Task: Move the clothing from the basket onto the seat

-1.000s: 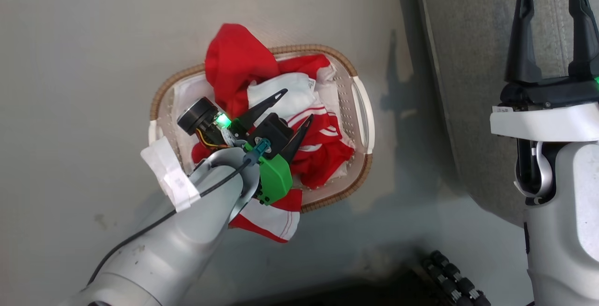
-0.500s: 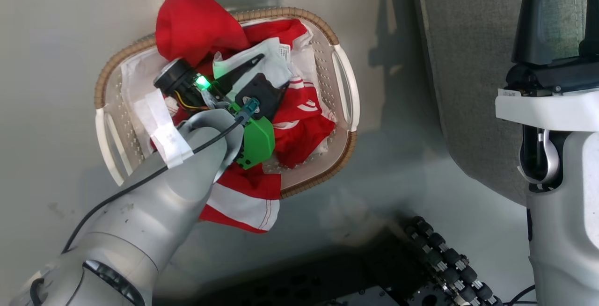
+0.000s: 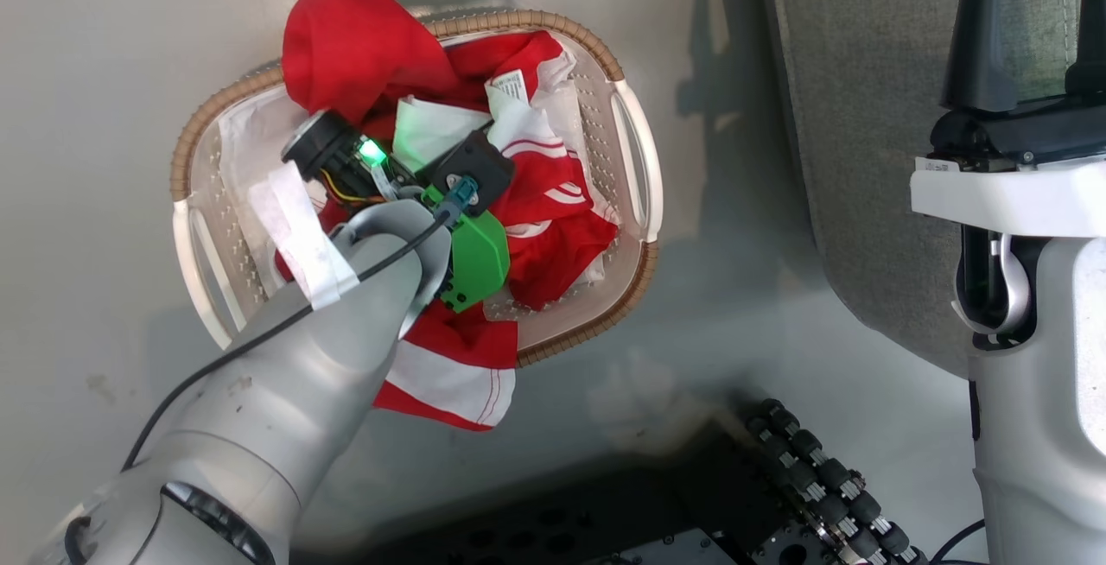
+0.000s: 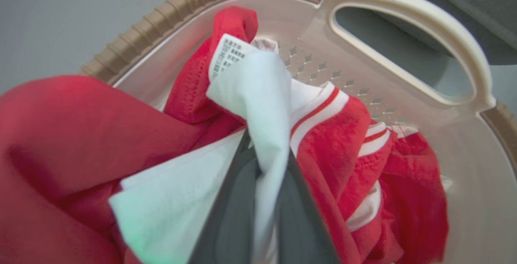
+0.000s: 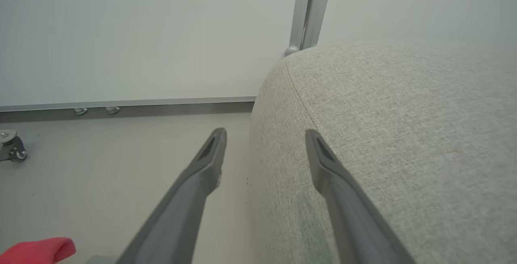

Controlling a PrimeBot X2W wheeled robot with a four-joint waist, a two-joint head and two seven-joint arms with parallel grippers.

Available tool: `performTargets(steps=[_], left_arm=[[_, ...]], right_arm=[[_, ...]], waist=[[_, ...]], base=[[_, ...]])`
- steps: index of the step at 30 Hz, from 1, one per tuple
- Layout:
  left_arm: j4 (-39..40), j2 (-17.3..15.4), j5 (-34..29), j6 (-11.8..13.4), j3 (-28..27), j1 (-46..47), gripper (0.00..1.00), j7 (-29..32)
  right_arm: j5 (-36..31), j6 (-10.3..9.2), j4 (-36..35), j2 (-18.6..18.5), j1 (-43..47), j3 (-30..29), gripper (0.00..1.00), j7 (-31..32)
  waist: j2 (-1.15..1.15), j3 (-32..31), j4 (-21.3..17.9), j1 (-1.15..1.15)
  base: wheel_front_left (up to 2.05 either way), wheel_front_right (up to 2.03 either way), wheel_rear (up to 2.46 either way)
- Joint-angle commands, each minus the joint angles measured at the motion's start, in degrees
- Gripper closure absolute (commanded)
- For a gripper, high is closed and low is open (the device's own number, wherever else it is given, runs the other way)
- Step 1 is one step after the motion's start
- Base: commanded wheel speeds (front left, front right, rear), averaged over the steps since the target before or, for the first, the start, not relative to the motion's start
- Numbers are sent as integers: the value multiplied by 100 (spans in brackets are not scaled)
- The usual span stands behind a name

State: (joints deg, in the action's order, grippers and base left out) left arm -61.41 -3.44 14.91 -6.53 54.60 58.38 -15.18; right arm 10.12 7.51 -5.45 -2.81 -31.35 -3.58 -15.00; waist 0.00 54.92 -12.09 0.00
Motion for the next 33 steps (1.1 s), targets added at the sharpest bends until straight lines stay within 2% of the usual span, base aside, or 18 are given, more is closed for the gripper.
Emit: performTargets(steps=[1,10,22,27,33], left_arm=[[112,-47,15,31,-21,-142,100,3],[1114,-416,-23,112,-352,-827,100,3],[2775,-1001,-377,227,-888,-1928,100,2],[3272,-1225,-611,144,-947,-2084,100,3],[3638,-1537,-819,8,-858,-1845,100,2]], right_arm=[[-6,-4,38,-15,16,15,0,-28],[-150,-4,300,-17,234,45,0,-28],[-494,-5,839,-17,1037,21,0,-28],[-578,-5,1068,-17,1457,88,0,-28],[-609,-5,1251,-20,1847,261,0,-28]], waist=[[0,-125,55,0],[0,-829,245,0],[0,-2466,666,0],[0,-3197,838,0],[0,-3892,920,0]], base=[[0,0,0],[0,0,0],[0,0,0],[0,0,0],[0,0,0]])
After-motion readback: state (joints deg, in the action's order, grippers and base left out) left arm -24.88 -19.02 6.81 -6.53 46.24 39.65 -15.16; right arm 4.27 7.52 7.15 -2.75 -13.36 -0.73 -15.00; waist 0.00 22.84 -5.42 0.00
